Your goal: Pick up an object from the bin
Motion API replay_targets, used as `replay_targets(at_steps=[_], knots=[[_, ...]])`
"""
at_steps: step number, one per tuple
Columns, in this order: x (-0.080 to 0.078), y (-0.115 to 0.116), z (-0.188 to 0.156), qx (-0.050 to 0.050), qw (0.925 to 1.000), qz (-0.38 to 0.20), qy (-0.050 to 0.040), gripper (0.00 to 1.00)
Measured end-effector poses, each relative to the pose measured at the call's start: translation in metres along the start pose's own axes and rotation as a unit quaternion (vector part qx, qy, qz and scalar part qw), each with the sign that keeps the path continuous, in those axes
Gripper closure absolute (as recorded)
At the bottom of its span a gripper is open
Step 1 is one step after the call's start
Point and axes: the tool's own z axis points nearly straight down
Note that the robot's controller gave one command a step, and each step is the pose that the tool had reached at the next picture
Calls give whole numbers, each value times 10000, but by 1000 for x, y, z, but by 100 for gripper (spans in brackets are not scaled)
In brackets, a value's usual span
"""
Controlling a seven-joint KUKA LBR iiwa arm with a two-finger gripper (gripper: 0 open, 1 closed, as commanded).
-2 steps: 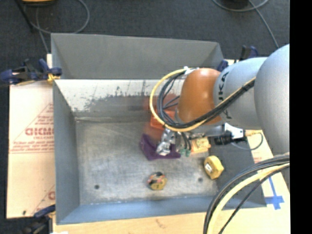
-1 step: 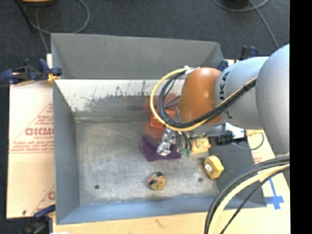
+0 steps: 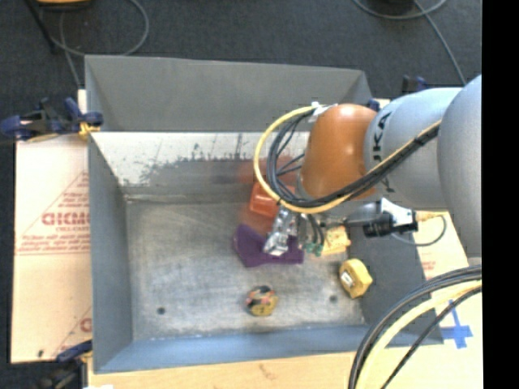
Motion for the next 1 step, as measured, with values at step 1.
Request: replay_targets(at_steps=[1], knots=[[-2,0,-22,-7,10000,-4,-31,100]])
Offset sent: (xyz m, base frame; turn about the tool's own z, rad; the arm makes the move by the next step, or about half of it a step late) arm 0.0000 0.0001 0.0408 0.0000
